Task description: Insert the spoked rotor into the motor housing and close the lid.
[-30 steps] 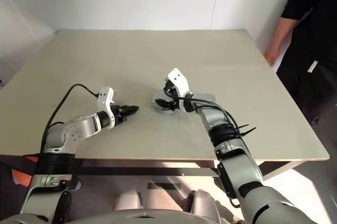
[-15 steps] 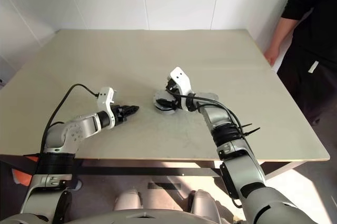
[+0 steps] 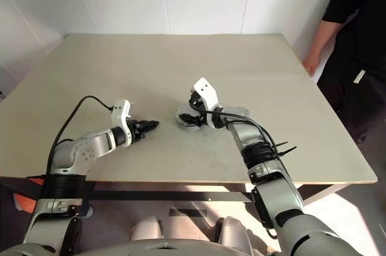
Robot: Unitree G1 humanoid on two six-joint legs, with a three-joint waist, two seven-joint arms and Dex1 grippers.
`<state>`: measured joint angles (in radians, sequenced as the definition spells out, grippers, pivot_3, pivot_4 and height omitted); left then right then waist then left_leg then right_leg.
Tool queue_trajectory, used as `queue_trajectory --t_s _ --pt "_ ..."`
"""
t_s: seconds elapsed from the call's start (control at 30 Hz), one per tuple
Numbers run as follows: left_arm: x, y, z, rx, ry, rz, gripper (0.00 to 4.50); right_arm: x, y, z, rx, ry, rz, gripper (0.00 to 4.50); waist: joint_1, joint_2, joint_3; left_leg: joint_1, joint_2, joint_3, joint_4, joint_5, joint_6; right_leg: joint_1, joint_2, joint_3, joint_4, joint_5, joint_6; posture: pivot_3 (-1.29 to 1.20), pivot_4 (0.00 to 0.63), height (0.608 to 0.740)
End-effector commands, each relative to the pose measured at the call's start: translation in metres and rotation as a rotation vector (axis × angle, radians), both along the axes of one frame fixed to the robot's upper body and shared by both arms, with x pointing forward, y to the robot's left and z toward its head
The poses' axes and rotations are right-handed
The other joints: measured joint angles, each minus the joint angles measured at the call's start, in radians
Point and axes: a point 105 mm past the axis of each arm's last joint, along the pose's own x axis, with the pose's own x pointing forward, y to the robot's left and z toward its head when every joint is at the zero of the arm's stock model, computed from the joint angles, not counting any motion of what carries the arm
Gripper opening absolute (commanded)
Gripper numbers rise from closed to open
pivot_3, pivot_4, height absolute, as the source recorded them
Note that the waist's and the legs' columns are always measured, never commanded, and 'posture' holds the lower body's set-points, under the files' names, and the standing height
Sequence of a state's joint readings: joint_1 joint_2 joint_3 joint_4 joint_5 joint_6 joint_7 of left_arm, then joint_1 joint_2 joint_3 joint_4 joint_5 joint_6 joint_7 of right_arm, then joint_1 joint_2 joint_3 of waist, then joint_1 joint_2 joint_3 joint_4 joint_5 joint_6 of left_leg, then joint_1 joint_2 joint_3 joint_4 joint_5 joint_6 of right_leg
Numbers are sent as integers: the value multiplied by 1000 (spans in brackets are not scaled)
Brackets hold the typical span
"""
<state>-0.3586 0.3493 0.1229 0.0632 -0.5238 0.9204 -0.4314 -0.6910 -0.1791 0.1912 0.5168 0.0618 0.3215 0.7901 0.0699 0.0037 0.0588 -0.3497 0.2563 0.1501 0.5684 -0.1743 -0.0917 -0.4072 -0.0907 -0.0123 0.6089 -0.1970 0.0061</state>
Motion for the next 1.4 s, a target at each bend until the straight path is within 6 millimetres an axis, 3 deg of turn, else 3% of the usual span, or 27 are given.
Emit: queue_trajectory --t_s 0.03,1.17,1.4 --pt "3 6 5 27 -22 17 2090 2 4 11 7 -46 19 3019 0 0 0 0 0 0 0 0 0 0 0 0 0 0 0 0 0 740" --pt "2 6 4 29 -19 18 2090 1 -2 -8 -41 4 4 3019 -1 0 0 1 0 0 0 0 0 1 0 0 0 0 0 0 0 740" --pt "1 5 2 28 -14 15 2090 -5 1 6 47 28 48 3019 0 0 0 1 0 0 0 0 0 1 0 0 0 0 0 0 0 740"
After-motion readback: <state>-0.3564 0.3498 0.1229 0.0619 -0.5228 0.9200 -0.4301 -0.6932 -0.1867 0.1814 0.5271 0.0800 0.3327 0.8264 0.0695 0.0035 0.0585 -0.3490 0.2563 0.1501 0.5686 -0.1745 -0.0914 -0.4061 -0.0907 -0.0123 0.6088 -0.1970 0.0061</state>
